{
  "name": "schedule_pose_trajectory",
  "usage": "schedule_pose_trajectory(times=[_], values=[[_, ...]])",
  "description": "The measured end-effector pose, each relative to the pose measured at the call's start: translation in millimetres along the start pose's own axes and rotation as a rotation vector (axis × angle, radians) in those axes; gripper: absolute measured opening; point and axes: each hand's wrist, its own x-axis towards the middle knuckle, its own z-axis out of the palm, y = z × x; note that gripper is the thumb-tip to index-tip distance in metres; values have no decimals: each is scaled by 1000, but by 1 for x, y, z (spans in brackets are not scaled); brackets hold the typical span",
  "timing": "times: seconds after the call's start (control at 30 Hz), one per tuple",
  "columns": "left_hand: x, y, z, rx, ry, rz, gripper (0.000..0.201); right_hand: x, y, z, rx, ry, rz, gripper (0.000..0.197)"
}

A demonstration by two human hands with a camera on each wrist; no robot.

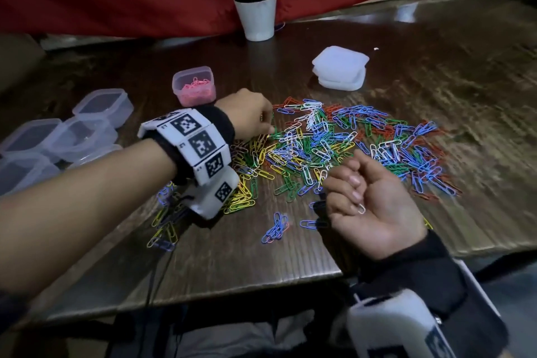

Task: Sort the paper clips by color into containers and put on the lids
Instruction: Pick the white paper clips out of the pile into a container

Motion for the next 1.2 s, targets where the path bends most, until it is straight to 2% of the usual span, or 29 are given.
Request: schedule_pose_trajectory(times=[0.1, 0.17, 0.27, 0.43, 0.5, 0.57, 0.67, 0.77, 0.83, 0.9, 1.03, 1.2], values=[[5, 11, 2, -99, -30, 62, 21, 7, 4, 4, -5, 20, -6, 22], [10, 17, 6, -70, -65, 79, 20, 10, 4, 4, -9, 62, -7, 29], [15, 19, 8, -41, -89, 51, 16, 11, 2, 3, -12, 78, -2, 38], [7, 13, -1, -114, -83, -20, 11, 14, 1, 2, -2, 87, -8, 37], [5, 13, -2, -249, -96, -81, 6, 16, 2, 3, -1, 99, -9, 38], [2, 16, -2, -470, -148, -135, 15, 18, 3, 4, -15, 116, -13, 37], [-8, 25, -6, -750, -256, -84, 16, 23, 3, 5, -34, 169, -45, 36], [-21, 33, -11, -884, -281, -60, 14, 27, 1, 7, -12, 203, -78, 35], [-28, 34, -12, -913, -250, -84, 12, 28, 2, 9, -27, 212, -78, 34], [-31, 33, -11, -838, -178, -103, 10, 28, 3, 11, -55, 215, -80, 31], [-39, 31, -15, -429, 83, -48, 14, 27, 3, 14, -44, 228, -128, 28], [-64, 55, -13, -421, 188, 28, 7, 24, 7, 25, 120, 129, -80, 33]])
